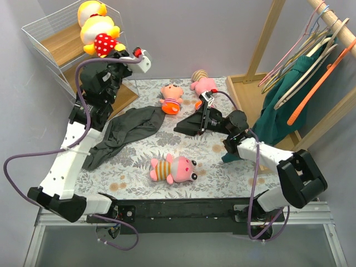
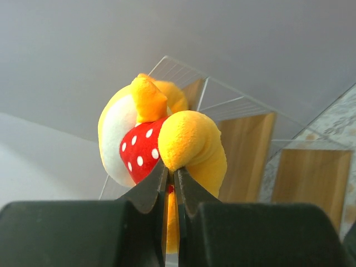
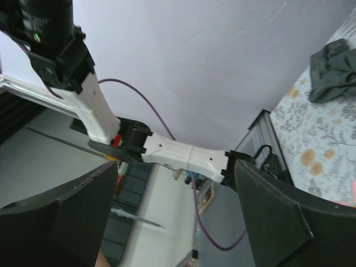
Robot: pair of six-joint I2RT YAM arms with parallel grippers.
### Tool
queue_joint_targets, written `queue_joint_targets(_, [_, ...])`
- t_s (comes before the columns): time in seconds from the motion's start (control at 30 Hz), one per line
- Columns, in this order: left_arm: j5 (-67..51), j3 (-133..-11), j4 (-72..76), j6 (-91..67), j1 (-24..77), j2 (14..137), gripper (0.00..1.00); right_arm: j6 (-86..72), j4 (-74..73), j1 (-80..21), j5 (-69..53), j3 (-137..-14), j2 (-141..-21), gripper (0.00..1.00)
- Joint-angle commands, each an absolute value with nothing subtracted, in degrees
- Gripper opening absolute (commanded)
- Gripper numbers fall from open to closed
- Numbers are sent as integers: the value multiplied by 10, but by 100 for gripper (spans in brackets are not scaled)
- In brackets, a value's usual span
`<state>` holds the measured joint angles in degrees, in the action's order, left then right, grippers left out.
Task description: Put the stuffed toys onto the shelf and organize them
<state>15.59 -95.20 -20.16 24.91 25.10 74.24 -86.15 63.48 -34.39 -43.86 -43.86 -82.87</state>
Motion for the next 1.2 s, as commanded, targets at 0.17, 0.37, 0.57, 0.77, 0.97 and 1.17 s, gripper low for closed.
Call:
queue_joint_targets(0.17, [56, -977, -135, 304, 103, 775, 0, -684, 428, -342, -451, -462, -732, 93])
queue_joint_targets(0.37, [43, -972, -115, 289, 51, 783, 0, -677, 425, -342, -453, -447, -711, 94])
queue_joint_targets(0.57, [47, -943, -73, 286, 29, 782, 0, -627, 361, -342, -446, -457, -685, 93])
queue_joint_targets(0.77, [58, -933, -54, 296, 22, 801, 0, -608, 336, -342, -446, -463, -663, 93])
queue_joint_targets(0.97, [69, -931, -44, 299, 1, 822, 0, -577, 282, -342, -426, -470, -630, 94])
queue_joint_targets(1.17, [72, -947, -70, 281, -23, 849, 0, -562, 269, -343, -425, -472, -610, 94])
